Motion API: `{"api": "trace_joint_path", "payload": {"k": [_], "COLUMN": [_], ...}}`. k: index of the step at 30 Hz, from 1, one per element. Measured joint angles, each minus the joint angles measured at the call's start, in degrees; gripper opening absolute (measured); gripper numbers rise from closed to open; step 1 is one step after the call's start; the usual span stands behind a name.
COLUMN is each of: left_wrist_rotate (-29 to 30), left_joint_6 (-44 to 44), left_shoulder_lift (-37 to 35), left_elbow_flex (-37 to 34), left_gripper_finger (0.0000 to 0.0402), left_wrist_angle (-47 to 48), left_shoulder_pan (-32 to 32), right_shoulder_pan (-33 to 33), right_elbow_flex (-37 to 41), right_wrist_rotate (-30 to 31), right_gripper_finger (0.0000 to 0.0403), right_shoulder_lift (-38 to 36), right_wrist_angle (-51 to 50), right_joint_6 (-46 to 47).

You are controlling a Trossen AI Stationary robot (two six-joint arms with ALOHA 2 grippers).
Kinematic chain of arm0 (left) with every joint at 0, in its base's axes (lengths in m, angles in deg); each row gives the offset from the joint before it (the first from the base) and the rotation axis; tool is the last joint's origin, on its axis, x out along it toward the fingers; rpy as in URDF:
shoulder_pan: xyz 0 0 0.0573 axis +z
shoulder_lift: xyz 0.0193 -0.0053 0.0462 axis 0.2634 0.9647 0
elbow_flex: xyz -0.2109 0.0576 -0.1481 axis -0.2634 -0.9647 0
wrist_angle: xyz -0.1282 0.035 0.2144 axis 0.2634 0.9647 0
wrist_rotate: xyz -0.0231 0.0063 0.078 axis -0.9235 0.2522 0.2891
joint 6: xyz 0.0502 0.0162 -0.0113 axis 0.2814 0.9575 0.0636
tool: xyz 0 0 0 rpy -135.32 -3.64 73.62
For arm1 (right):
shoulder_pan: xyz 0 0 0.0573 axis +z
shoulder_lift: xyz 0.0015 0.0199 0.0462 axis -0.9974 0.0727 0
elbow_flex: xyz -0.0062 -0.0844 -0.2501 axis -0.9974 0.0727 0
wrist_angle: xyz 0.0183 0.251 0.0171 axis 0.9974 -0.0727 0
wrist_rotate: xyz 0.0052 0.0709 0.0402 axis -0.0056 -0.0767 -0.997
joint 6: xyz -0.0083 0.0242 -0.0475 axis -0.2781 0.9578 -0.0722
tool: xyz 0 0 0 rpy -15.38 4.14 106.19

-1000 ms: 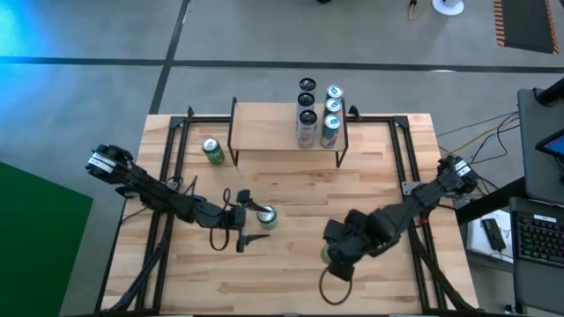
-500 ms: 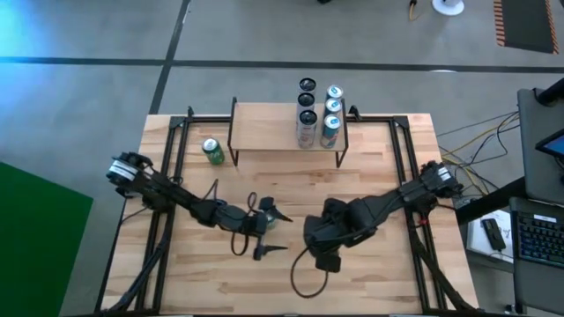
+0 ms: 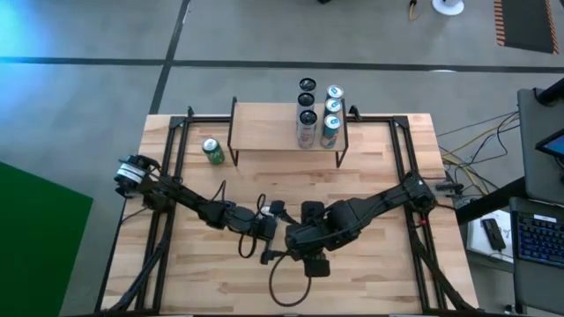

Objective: Sort soda cans
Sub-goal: Put the bottom green soda can on the shelf

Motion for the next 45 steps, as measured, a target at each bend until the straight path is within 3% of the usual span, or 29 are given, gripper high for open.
{"api": "trace_joint_path", "payload": {"k": [9,20,29,40,45], "left_wrist_rotate": [-8.24,-9.31,-9.25,-8.42,-9.40], "left_joint_6": [-1.04,-2.06,-3.27,-4.38,-1.54], "left_shoulder_lift": [-0.24,-0.24,-0.26,-0.26,-0.26], "left_elbow_flex": [1.28,1.90,3.92,4.77,4.77], "left_gripper_finger": [0.0344,0.0310,0.0313,0.0374,0.0376], "left_wrist_angle": [0.06,0.42,5.00,7.33,7.36], "left_shoulder_pan": [0.75,1.71,1.71,1.89,1.97], "right_shoulder_pan": [0.00,-0.04,0.01,0.00,0.00], "right_elbow_flex": [-2.20,-2.20,-2.20,-2.20,-2.20], "right_wrist_rotate": [-0.40,-1.48,-1.66,-0.59,-0.52], "right_gripper_finger": [0.0274,0.0274,0.0274,0.0274,0.0274], "right_shoulder_lift": [2.24,2.24,2.24,2.24,2.24], "right_wrist_angle": [0.46,1.74,1.44,2.92,3.53], "right_joint_6": [-6.24,-8.73,-9.99,-14.88,-15.54]}}
